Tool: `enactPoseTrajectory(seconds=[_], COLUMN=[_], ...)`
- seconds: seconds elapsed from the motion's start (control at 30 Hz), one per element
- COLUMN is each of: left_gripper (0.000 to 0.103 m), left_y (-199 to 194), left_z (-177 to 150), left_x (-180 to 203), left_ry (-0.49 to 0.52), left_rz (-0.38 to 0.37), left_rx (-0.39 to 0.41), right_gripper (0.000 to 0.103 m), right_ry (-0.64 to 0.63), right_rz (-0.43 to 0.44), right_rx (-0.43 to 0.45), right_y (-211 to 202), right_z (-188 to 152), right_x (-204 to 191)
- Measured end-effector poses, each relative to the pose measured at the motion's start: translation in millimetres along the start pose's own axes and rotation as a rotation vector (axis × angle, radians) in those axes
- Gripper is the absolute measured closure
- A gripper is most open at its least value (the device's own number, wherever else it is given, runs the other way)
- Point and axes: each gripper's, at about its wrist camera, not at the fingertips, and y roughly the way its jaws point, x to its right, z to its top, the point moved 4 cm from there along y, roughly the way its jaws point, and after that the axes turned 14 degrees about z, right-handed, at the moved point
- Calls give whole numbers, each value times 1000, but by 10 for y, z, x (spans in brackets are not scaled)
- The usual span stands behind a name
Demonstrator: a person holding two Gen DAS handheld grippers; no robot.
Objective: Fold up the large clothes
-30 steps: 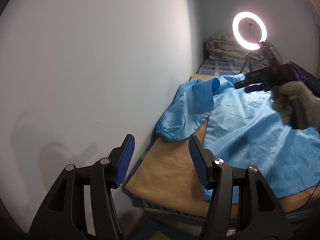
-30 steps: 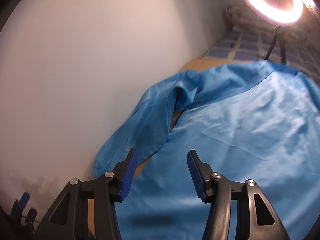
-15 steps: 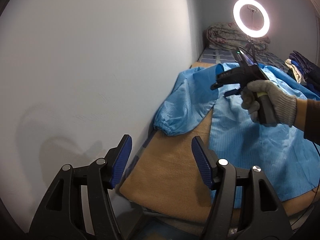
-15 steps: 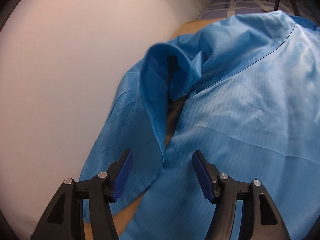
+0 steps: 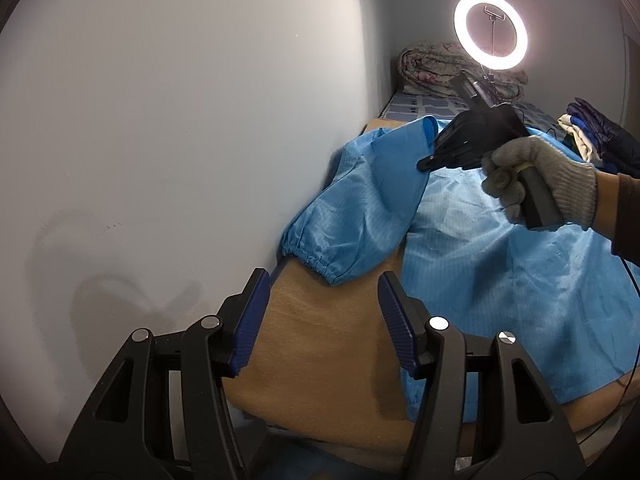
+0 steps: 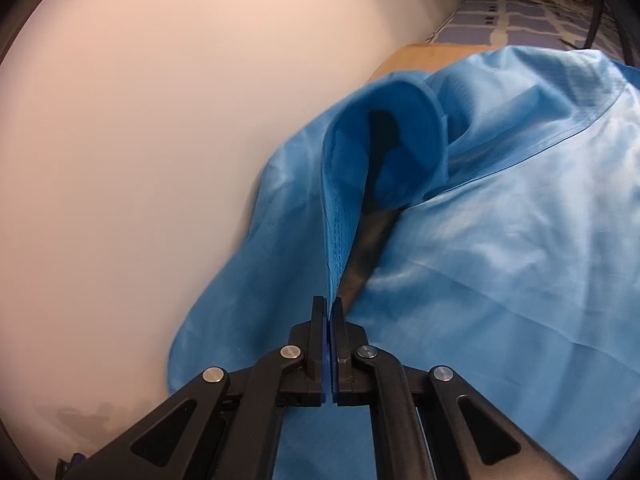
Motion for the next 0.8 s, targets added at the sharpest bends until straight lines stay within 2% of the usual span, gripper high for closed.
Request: enactPoseTrajectory(seconds=[0.17,0.3,0.4,0.53,0.6,0.67,0.8], left_gripper=[44,44,44,44,44,38,34], left_y=[-40,-27,12,254,418,657,1127], left_z=[41,83,104,153,192,228,276], left_x=[-21,2,81,262,345,420,491], left_ry=[1,-4,-6,-31,-64,-105,-155], left_rz=[-32,-66,-108,-200,-251,-295,-301], left_rx=[8,13,0,-75,-123,-180,-273], right_gripper=[103,103,103,103,103,103,103], right_ry=[49,-17,33,101,75,59,59], right_rz=[54,9,-34,-82,-126,-167,-159], right_rx=[-18,-61,-37,-18,-37,-58,-49], right_y=[-266,-582,-846,-968,-952,-917,-853], right_z=[-72,-222,-355,-440,-520,-577,-613], right_x=[-33,-38,288,600,635,690,673])
